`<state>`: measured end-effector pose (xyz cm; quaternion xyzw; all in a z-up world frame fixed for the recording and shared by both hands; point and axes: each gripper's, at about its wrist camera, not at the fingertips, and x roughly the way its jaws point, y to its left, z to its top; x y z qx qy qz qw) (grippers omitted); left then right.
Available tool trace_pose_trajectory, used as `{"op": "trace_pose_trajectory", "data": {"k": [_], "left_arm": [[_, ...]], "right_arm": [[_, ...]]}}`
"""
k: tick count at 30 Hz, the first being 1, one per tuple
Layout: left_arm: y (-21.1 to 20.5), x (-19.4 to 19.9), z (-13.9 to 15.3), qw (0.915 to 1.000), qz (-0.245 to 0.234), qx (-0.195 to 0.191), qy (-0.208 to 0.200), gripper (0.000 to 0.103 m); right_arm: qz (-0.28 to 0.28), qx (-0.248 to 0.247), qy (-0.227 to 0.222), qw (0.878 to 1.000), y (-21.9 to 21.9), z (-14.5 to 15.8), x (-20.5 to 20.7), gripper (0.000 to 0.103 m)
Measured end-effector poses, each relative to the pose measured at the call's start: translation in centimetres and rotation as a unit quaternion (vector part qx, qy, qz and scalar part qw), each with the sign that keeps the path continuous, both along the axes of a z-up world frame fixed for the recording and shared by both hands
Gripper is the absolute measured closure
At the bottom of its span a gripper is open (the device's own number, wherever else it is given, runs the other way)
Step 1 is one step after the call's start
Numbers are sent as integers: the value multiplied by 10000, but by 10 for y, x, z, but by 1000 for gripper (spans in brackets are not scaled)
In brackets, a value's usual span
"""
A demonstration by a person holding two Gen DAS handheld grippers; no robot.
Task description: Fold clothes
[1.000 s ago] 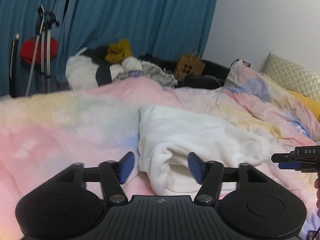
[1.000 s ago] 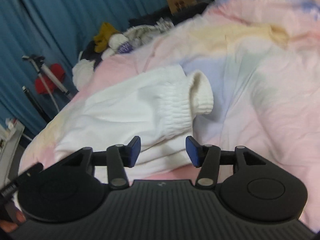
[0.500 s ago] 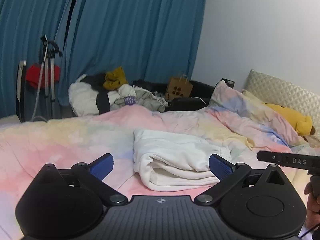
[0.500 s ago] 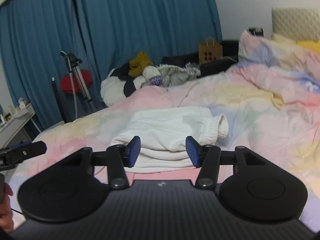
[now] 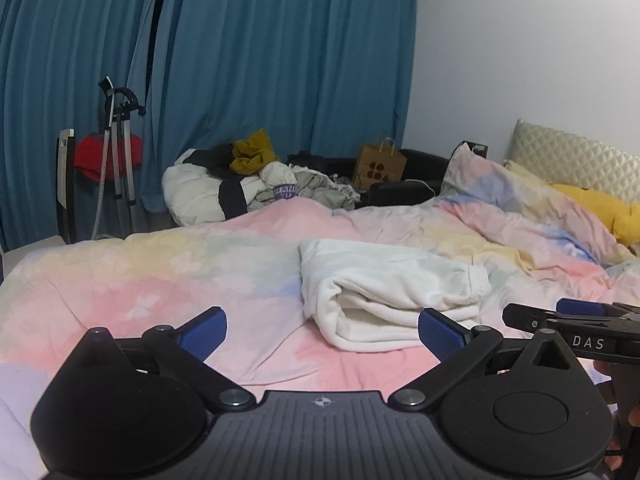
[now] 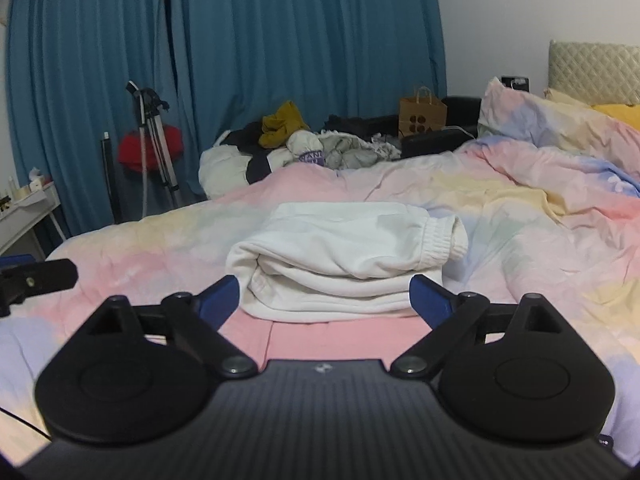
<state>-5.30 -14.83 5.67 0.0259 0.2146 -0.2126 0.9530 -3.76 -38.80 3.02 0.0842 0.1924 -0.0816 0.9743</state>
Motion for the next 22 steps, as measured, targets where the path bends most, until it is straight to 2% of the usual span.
{"op": "trace_pose_trajectory", "data": {"k": [14,22], "left_arm": [[-17,2,-21,9994,-46,340,-59,0],[-16,5,-23,9995,-48,304,-13,0]], "right_arm": [[-248,66,28,9997,-3,-10,1,10],[-371,-4,71,9993,-3,-11,2,10]]}}
